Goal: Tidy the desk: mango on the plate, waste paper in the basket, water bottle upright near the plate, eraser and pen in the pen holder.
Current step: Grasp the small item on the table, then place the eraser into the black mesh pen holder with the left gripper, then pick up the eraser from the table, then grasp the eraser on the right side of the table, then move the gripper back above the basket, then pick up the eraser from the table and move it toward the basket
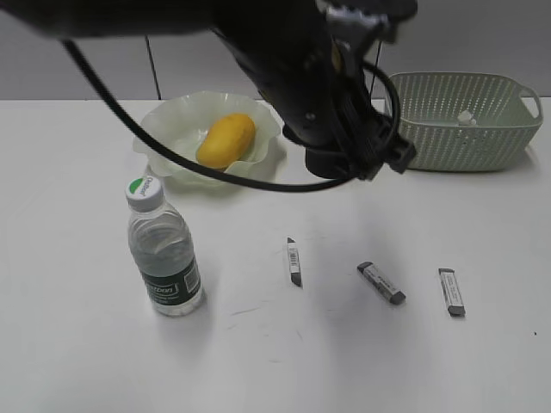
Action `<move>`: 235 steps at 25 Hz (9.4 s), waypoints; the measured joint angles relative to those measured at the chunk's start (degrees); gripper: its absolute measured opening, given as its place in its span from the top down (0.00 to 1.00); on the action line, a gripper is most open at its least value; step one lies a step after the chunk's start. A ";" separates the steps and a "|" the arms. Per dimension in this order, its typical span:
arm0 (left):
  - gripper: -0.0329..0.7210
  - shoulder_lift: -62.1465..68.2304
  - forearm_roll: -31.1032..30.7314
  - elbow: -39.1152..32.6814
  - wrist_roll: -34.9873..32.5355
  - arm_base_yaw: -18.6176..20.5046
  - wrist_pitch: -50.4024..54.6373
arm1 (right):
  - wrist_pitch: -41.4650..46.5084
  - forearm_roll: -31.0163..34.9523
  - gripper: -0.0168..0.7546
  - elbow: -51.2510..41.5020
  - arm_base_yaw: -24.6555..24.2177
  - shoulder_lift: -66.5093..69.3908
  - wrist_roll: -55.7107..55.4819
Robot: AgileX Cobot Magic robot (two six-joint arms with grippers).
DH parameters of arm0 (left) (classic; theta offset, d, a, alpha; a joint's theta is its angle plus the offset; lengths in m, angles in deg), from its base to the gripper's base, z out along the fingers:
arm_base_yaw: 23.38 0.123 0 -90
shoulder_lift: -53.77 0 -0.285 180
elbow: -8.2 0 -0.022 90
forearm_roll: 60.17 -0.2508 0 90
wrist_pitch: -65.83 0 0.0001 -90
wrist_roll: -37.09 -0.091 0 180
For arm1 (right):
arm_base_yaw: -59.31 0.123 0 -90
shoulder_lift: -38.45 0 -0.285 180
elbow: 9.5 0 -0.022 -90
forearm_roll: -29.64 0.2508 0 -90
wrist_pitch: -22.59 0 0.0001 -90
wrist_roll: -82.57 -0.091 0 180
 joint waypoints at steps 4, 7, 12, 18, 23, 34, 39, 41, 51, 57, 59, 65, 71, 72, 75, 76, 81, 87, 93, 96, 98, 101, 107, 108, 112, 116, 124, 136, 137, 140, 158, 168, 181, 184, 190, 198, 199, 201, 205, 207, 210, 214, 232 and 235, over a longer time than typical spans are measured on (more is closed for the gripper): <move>0.32 12.18 -1.09 7.40 7.34 0.77 6.36 | 0.00 0.00 0.53 0.00 0.00 0.00 0.00; 0.29 17.98 -1.78 9.80 13.42 1.86 10.41 | 0.00 0.00 0.53 0.00 0.00 0.00 0.00; 0.32 22.47 -4.82 10.12 20.94 2.32 12.95 | 0.00 0.00 0.53 0.00 0.00 0.00 0.00; 0.41 23.51 -7.69 10.55 25.89 2.37 13.36 | 0.00 0.05 0.53 0.00 0.00 0.00 0.00; 0.56 24.14 -7.77 10.55 26.71 2.46 13.25 | 0.00 0.05 0.53 0.00 0.00 0.00 0.00; 0.85 25.45 -8.67 11.25 26.86 2.60 13.54 | 0.00 0.05 0.53 0.00 0.00 0.00 0.00; 0.85 24.17 -8.73 13.13 26.86 2.60 9.81 | 0.00 0.05 0.53 0.00 0.00 0.00 0.00; 0.85 21.58 -10.18 13.37 26.86 2.60 3.76 | 0.00 0.05 0.53 0.00 0.00 0.00 0.00; 0.85 16.47 -35.37 14.43 26.86 10.71 -44.76 | 0.00 0.11 0.53 0.00 0.00 0.00 0.00; 0.85 22.75 -35.10 14.30 26.86 15.72 -48.42 | 0.00 0.11 0.53 0.00 0.00 0.00 0.00; 0.85 24.06 -33.50 14.24 26.86 16.08 -50.21 | 0.00 0.11 0.53 0.00 0.00 0.00 0.00; 0.65 25.29 -30.82 14.24 26.88 16.01 -51.65 | 0.00 0.11 0.53 0.00 0.00 0.00 -0.01; 0.50 22.31 -25.98 14.24 26.88 15.60 -41.74 | 0.00 0.11 0.53 0.00 0.00 0.00 -0.01; 0.51 20.47 -25.46 14.11 26.88 15.24 -36.90 | 0.00 0.11 0.53 0.00 0.00 0.00 -0.01; 0.56 13.94 -25.59 14.10 23.25 14.23 -24.25 | 0.00 0.11 0.53 0.00 0.00 0.00 -0.01; 0.59 11.37 -25.34 14.10 21.46 13.95 -20.55 | 0.00 0.11 0.53 0.00 0.00 0.00 -0.01; 0.63 -3.84 -25.16 6.10 16.71 13.76 -12.25 | 0.00 0.11 0.53 0.00 0.00 0.00 -0.01; 0.56 -34.90 -25.25 -25.23 13.03 13.45 -9.14 | 0.00 0.11 0.53 0.00 0.00 0.00 -0.01; 0.24 -69.92 -17.77 -48.03 11.80 12.68 3.05 | 0.00 0.11 0.53 0.00 0.00 0.00 -0.01; 0.20 -83.89 -14.65 -52.68 11.44 12.68 11.49 | 0.00 0.11 0.53 0.00 0.00 0.00 -0.01; 0.19 -92.24 -12.78 -54.39 11.44 12.68 17.11 | 0.00 0.11 0.53 0.00 0.00 0.00 -0.01; 0.19 -101.89 -11.67 -56.28 11.37 12.63 23.47 | 0.00 0.11 0.53 0.00 0.00 0.00 -0.01; 0.20 -109.11 -9.88 -59.03 8.73 12.63 24.59 | 0.00 0.11 0.53 0.00 0.00 0.95 -0.01; 0.22 -109.11 -9.82 -59.68 8.02 12.63 22.87 | 0.00 0.11 0.53 0.00 0.00 1.25 -0.01; 0.28 -108.52 -9.55 -60.87 6.39 12.63 20.46 | -0.41 0.11 0.53 0.12 0.00 3.33 -0.01; 0.32 -108.46 -9.55 -60.87 6.23 12.63 20.22 | -4.60 0.06 0.53 1.98 0.00 10.30 -0.01; 0.32 -109.02 -9.55 -60.87 6.23 23.55 20.09 | -19.30 -3.38 0.52 9.90 0.00 50.94 -10.75; 0.35 -109.08 -9.50 -60.87 6.23 40.03 19.98 | -30.69 6.95 0.37 19.09 -10.06 96.58 -8.09; 0.35 -109.08 -9.50 -60.87 6.23 40.03 19.98 | -31.05 8.39 0.37 19.41 -10.06 98.15 -7.72; 0.35 -109.08 -9.50 -60.87 6.23 40.03 19.98 | -32.01 10.05 0.37 19.93 -10.01 101.10 -7.38; 0.37 -109.08 -9.50 -60.87 6.10 40.03 19.96 | -45.08 10.66 0.77 20.47 -10.01 86.10 -1.68; 0.39 -109.08 -9.50 -60.87 6.08 40.03 19.91 | -79.93 3.64 0.77 34.82 -5.52 97.85 -1.78; 0.40 -109.08 -9.50 -60.87 6.08 40.03 19.91 | -60.07 2.33 0.39 51.67 -3.47 114.63 -4.84; 0.40 -109.08 -9.50 -60.87 6.08 40.03 19.91 | -57.05 -0.59 0.34 47.15 -3.47 106.56 -4.29; 0.43 -104.33 -9.08 -60.66 4.39 40.03 18.75 | -42.54 -4.48 0.34 21.27 -3.47 72.67 -4.12; 0.45 -77.02 9.04 -54.30 -14.35 39.95 -5.25 | -7.27 -0.73 0.35 3.64 -3.47 30.50 -2.37; 0.45 -72.60 13.07 -52.74 -18.22 39.63 -7.83 | -6.31 -0.09 0.35 2.49 -3.47 25.32 -1.82; 0.47 -61.70 21.39 -47.11 -27.35 36.84 -11.68 | -6.06 0.51 0.35 1.88 -3.47 16.24 -1.26; 0.55 -41.93 22.19 -32.13 -31.28 21.13 -14.69 | -5.02 0.79 0.36 1.69 -3.47 1.85 -0.74; 0.57 -32.53 17.03 -24.49 -23.76 12.27 -15.22 | -2.29 0.92 0.39 1.69 -3.47 -2.52 -0.67; 0.56 -16.58 8.92 -11.65 -5.82 4.19 -11.79 | 2.14 1.05 0.42 1.56 -3.47 -4.69 -0.61; 0.47 2.06 6.75 1.44 7.79 1.41 -3.44 | 2.78 1.67 0.43 1.44 -3.47 -4.74 -0.08; 0.41 26.01 -4.84 11.46 60.63 -5.66 4.38 | 0.42 2.08 0.43 -0.06 -3.47 -4.78 0.02; 0.42 27.81 -5.23 14.31 62.48 -6.04 4.43 | 0.42 2.08 0.43 -0.06 -3.47 -4.78 0.02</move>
